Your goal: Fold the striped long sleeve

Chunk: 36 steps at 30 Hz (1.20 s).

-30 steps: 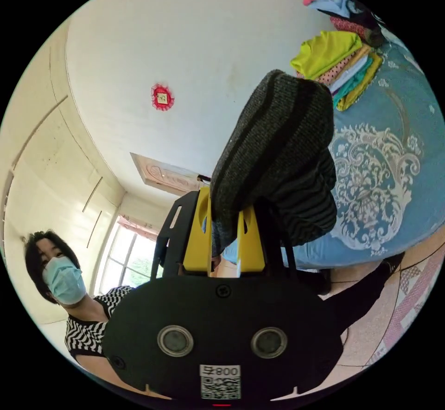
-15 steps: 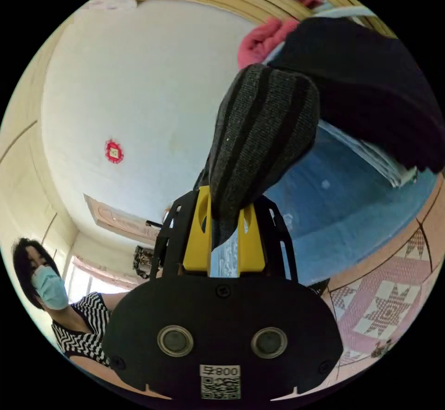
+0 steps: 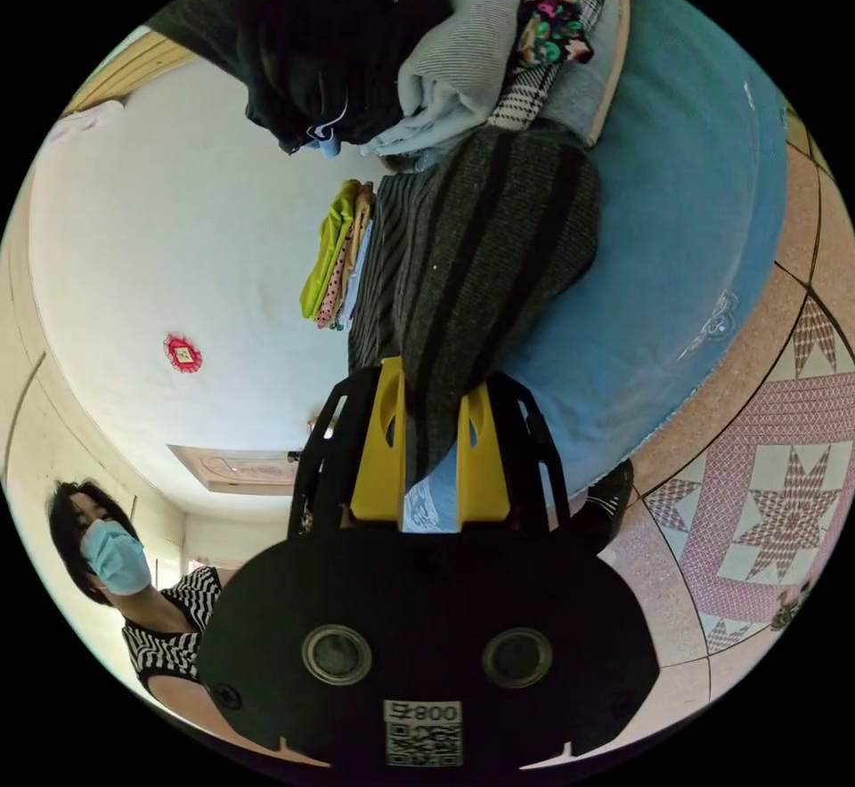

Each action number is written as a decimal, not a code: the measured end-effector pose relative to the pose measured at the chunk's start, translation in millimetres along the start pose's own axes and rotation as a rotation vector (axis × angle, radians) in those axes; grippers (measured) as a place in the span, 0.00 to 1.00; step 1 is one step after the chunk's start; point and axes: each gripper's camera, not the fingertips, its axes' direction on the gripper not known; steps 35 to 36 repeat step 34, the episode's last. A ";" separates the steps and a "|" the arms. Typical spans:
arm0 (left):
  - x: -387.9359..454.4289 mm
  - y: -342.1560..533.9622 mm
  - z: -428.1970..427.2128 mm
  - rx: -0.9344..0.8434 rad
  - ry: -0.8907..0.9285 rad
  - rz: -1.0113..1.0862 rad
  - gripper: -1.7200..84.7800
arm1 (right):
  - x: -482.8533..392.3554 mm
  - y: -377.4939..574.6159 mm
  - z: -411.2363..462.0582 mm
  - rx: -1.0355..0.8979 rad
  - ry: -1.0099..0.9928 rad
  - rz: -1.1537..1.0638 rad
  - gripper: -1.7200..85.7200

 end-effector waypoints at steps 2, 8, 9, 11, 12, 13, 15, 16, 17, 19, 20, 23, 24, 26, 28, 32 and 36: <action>-11.8 -1.8 2.3 -0.006 0.009 -0.046 0.16 | 2.4 2.7 -4.7 0.004 -0.025 0.027 0.12; -15.5 6.7 -11.7 0.006 -0.004 -0.021 0.17 | -22.1 32.4 -36.7 0.093 -0.011 0.013 0.13; -15.8 9.9 -15.3 0.010 -0.006 -0.018 0.17 | -37.4 41.1 -45.2 0.103 0.036 -0.016 0.13; -16.8 26.4 -33.3 0.036 -0.010 0.008 0.16 | -73.1 51.9 -57.0 0.121 0.113 -0.105 0.13; -17.1 30.4 -37.5 0.033 -0.015 0.014 0.16 | -104.1 54.8 -63.1 0.133 0.135 -0.211 0.13; -17.7 38.1 -45.8 0.029 -0.036 0.023 0.16 | -120.7 54.4 -65.8 0.140 0.143 -0.262 0.13; -17.9 47.8 -56.6 0.018 -0.054 0.042 0.16 | -192.3 42.7 -70.9 0.174 0.277 -0.447 0.12; -18.0 52.9 -61.9 0.005 -0.058 0.051 0.16 | -210.9 38.5 -70.7 0.188 0.329 -0.495 0.12; -17.5 58.3 -66.9 0.003 -0.064 0.054 0.16 | -246.1 29.0 -68.5 0.224 0.445 -0.576 0.13; -15.2 65.8 -72.0 0.000 -0.062 0.069 0.16 | -290.8 11.2 -62.1 0.280 0.591 -0.648 0.13; -13.9 70.7 -73.5 -0.007 -0.061 0.074 0.16 | -315.8 -2.0 -56.5 0.293 0.642 -0.681 0.13; -15.2 84.0 -75.2 -0.001 -0.034 0.063 0.16 | -360.9 -32.4 -36.3 0.285 0.750 -0.728 0.14; -16.1 86.6 -75.1 0.000 -0.028 0.058 0.16 | -373.6 -42.3 -25.2 0.279 0.831 -0.731 0.15; -19.7 96.5 -74.0 -0.003 -0.028 0.042 0.16 | -387.1 -54.0 -9.1 0.260 0.927 -0.732 0.16; -22.5 103.4 -71.7 -0.013 -0.020 0.029 0.15 | -393.9 -63.7 4.5 0.223 0.985 -0.711 0.16; -23.4 118.6 -63.5 -0.056 -0.003 0.013 0.15 | -402.7 -66.3 19.8 0.188 1.101 -0.648 0.08; -19.1 125.1 -61.9 -0.068 -0.001 0.025 0.14 | -413.5 -56.4 11.0 0.217 1.064 -0.632 0.06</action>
